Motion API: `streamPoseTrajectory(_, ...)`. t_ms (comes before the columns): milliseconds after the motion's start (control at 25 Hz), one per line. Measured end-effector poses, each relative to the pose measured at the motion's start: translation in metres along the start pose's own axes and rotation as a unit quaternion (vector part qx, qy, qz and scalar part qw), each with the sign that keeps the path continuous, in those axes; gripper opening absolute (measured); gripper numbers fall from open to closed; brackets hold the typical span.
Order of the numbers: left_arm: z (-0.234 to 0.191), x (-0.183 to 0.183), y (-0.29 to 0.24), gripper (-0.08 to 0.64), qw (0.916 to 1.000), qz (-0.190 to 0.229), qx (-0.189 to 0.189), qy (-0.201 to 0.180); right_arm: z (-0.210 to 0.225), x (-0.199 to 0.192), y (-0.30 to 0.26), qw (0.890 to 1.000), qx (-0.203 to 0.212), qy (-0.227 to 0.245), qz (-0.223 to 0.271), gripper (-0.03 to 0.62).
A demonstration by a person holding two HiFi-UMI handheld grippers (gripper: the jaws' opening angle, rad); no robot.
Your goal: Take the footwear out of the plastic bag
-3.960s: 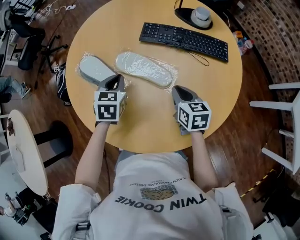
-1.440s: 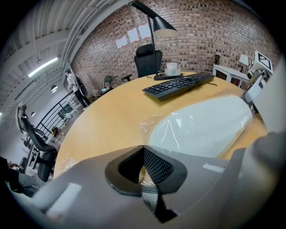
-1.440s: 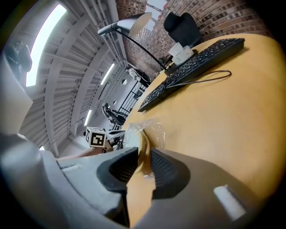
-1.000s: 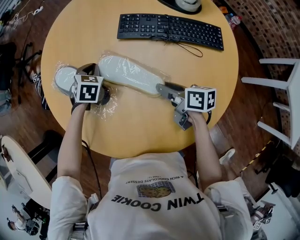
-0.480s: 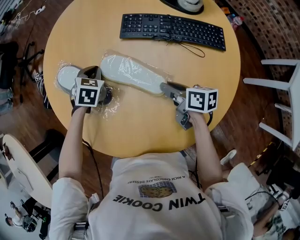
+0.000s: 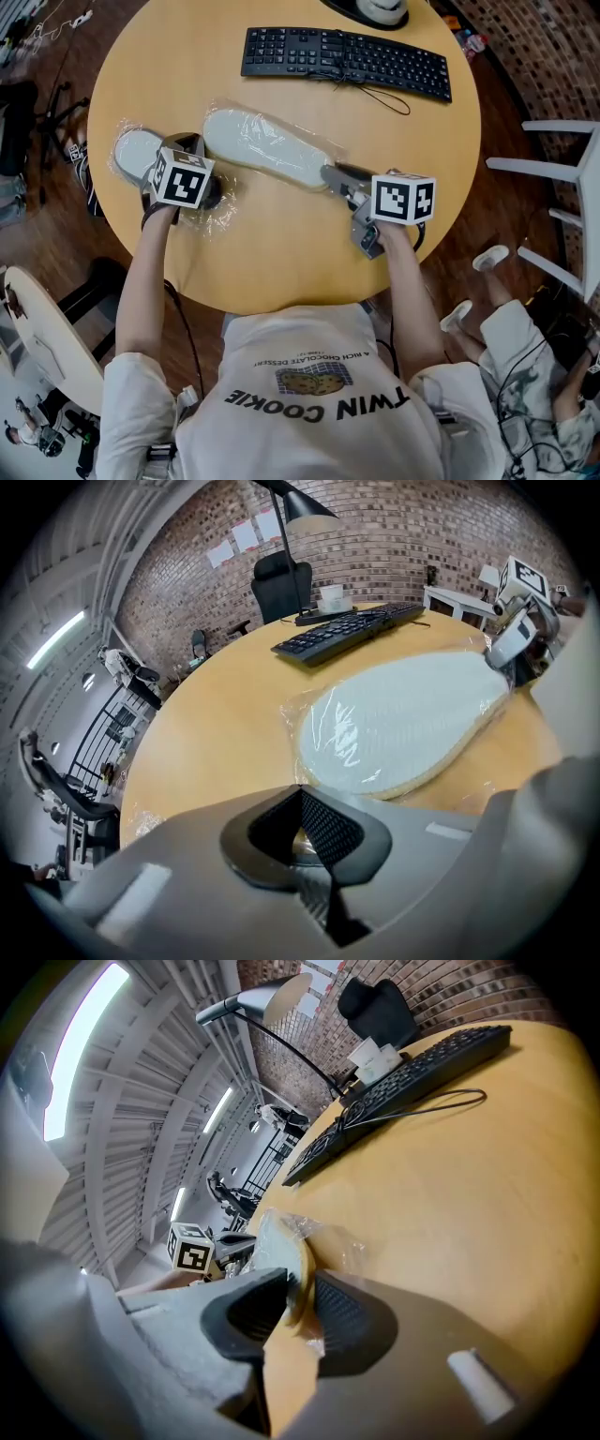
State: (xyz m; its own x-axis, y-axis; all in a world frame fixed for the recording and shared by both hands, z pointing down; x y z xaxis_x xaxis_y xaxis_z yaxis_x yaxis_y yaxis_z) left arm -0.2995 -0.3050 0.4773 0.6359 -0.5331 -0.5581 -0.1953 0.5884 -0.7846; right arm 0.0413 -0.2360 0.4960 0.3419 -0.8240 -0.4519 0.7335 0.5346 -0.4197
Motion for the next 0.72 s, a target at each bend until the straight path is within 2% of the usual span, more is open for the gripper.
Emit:
streamPoseTrajectory(360,0.003,0.004,-0.002,0.000,0.9997,-0.016,0.016,0.007,0.000,0.001,0.009,0.999,0.021,-0.029,0.017,0.077)
streamPoseTrajectory(720,0.000,0.000,-0.002,0.000,0.9994,-0.007,0.029,0.019,0.011,-0.006,0.036,0.997,0.022,-0.056,0.046,0.069)
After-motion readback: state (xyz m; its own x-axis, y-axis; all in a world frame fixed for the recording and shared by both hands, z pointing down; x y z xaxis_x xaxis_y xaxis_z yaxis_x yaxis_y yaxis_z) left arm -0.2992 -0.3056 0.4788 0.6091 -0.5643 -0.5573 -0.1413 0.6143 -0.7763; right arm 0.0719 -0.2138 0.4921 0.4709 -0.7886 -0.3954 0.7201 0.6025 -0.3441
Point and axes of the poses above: the fingertips, and each gripper's own axes: y backward along the fingers, z to its right, x out of its top, the point moved 10 cm from there along y, backward along the fingers, and after that the axes turned 12 degrees about z, right-handed, at the moved point
